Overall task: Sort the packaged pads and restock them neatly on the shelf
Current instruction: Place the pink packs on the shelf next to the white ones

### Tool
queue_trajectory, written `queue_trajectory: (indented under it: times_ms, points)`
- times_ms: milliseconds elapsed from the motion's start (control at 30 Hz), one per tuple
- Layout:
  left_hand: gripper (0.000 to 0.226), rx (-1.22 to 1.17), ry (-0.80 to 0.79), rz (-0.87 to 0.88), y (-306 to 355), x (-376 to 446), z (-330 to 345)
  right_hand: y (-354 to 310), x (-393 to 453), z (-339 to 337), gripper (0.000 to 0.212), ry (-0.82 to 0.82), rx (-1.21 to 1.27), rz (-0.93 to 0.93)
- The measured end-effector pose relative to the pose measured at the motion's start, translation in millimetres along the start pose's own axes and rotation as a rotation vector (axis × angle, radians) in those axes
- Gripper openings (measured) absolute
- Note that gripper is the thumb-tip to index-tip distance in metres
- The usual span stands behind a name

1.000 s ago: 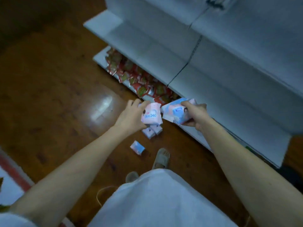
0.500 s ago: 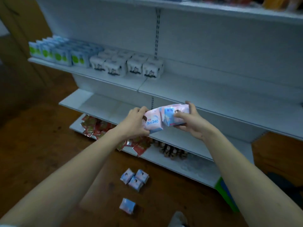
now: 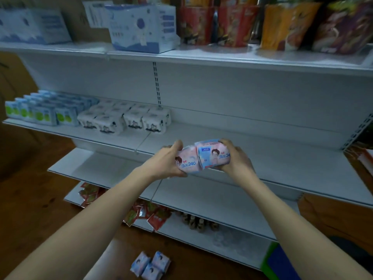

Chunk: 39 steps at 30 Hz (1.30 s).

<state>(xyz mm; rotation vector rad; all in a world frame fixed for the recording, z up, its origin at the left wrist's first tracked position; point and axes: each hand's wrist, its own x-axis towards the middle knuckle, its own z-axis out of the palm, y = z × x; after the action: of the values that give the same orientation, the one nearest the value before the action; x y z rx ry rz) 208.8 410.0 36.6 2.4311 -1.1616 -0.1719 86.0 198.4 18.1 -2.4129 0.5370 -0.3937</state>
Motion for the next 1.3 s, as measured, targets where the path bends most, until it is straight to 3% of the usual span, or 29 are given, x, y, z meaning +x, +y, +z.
queue_trajectory:
  times_ms: [233, 467, 633, 833, 933, 1067, 1200, 1300]
  points:
    - [0.059, 0.008, 0.003, -0.008, -8, 46, 14, 27, 48, -5, 0.072, 0.018, 0.050, -0.040]
    - [0.092, 0.141, 0.080, 0.026, -52, 120, 17, 42, 116, -3, 0.072, -0.020, -0.130, 0.050]
    - [0.100, 0.151, -0.024, 0.046, -83, 197, 16, 53, 175, -8, 0.073, -0.011, -0.136, 0.102]
    - [0.079, -0.205, -0.269, -0.012, -112, 259, 26, 64, 226, 1, 0.070, -0.099, -0.156, 0.157]
    - [0.074, -0.204, -0.338, 0.043, -116, 281, 25, 73, 236, 6, 0.070, -0.119, -0.142, 0.159]
    - [0.049, -0.087, -0.445, 0.129, -112, 300, 26, 84, 238, 5, 0.066, -0.135, -0.133, 0.162]
    - [0.069, -0.029, -0.587, 0.145, -106, 304, 33, 88, 233, 4, 0.067, -0.201, -0.165, 0.097]
    - [0.095, 0.071, -0.387, 0.224, -103, 300, 40, 92, 228, 9, 0.067, -0.204, -0.134, 0.073]
